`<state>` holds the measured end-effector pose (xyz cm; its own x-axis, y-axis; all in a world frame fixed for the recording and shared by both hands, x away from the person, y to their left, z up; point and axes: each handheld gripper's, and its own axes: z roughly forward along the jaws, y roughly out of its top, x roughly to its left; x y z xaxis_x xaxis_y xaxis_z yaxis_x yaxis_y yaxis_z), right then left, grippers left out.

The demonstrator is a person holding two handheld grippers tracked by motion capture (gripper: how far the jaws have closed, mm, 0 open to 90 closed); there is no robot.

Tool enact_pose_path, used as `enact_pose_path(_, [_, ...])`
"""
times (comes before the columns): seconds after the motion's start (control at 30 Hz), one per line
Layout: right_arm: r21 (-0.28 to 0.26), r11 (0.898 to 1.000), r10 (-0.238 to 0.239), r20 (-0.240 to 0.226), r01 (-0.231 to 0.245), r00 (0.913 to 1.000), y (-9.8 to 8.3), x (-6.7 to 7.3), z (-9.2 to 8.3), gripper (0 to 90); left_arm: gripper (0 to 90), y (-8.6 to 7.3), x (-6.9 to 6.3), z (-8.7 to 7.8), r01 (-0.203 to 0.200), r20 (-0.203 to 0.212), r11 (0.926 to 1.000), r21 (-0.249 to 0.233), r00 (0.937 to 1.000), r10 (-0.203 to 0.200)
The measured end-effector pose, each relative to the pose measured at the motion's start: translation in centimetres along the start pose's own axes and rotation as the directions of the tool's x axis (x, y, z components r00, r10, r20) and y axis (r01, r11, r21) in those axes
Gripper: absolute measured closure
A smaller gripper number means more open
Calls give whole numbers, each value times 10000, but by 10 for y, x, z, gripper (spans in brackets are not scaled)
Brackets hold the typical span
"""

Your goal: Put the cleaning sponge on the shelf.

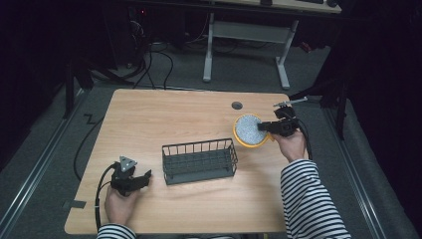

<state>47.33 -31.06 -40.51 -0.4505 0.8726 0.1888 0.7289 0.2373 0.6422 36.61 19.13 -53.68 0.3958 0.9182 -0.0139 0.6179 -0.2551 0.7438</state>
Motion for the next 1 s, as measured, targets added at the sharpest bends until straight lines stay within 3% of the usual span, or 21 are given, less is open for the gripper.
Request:
enact_pose_path(0.27, [-363, 9985, -430, -303, 419, 9986, 7, 12, -15, 779, 293, 0, 0, 0, 7, -1, 10000, -4, 10000, -7])
enact_pose_path(0.43, [-587, 9947, -881, -648, 843, 9940, 13, 29, -21, 778, 293, 0, 0, 0, 6, 0, 10000, -6, 10000, -6])
enact_pose_path(0.7, [-850, 9831, -1707, -1054, 1621, 9797, 20, 61, -19, 777, 293, 0, 0, 0, 5, 7, 10000, -1, 10000, -5])
enact_pose_path(1.0, [-701, 9731, -2280, -1596, 2194, 9605, 24, 90, -1, 775, 293, 0, 0, 0, 15, 10, 10000, -9, 10000, -15])
